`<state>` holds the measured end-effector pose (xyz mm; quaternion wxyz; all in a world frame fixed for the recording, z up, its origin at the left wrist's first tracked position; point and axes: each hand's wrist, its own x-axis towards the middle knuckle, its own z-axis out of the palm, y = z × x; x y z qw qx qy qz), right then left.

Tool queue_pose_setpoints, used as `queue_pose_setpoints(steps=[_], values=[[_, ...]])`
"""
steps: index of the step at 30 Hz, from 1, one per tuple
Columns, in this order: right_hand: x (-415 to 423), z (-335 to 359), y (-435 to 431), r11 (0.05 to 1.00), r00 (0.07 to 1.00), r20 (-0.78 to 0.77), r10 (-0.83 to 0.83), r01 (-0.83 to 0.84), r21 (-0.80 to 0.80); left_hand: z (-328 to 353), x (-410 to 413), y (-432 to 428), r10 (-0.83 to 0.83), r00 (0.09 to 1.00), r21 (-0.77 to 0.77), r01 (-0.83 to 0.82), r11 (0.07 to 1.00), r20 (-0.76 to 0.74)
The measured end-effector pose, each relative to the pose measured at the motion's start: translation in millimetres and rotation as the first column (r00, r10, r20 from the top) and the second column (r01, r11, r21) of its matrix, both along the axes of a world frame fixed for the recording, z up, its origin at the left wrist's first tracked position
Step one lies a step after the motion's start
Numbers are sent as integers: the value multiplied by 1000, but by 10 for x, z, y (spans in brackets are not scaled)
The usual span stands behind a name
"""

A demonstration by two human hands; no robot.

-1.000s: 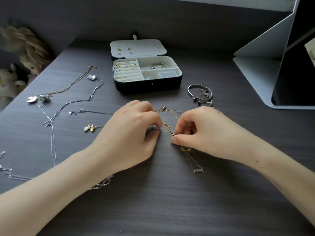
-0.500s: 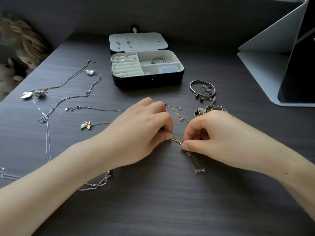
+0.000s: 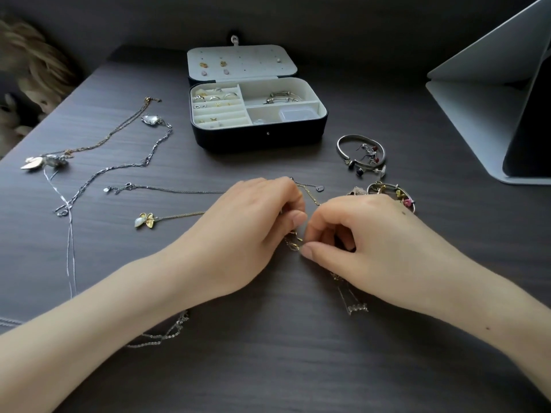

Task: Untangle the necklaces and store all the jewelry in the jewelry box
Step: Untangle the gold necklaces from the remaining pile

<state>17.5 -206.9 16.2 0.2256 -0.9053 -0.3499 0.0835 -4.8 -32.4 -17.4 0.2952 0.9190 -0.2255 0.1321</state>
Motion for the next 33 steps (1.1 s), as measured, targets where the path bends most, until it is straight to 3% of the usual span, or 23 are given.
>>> queue_pose_setpoints(steps=[3, 6, 11, 14, 24, 29, 33], values=[[1, 3, 14, 1000, 1000, -12, -14, 14, -8, 24, -10, -15, 22, 999, -49, -24, 999, -28], [31, 44, 6, 994, 981, -180, -64, 80, 79, 55, -41, -29, 47, 994, -113, -58, 992, -101], [79, 113, -32, 929, 844, -533, -60, 243, 280, 142, -106, -18, -133, 927, -386, -13, 923, -350], [109, 121, -63, 902, 756, -653, -40, 308, 301, 147, -109, -30, -146, 919, -414, -20, 910, -367], [124, 173, -107, 914, 682, -732, 9, 292, 283, 188, -121, 16, -149, 906, -476, -64, 877, -396], [107, 164, -91, 935, 714, -700, -8, 254, 247, 141, -132, 17, -83, 934, -384, -61, 921, -348], [68, 128, -66, 950, 802, -597, -11, 194, 245, 128, -134, 12, -58, 944, -347, -61, 936, -324]])
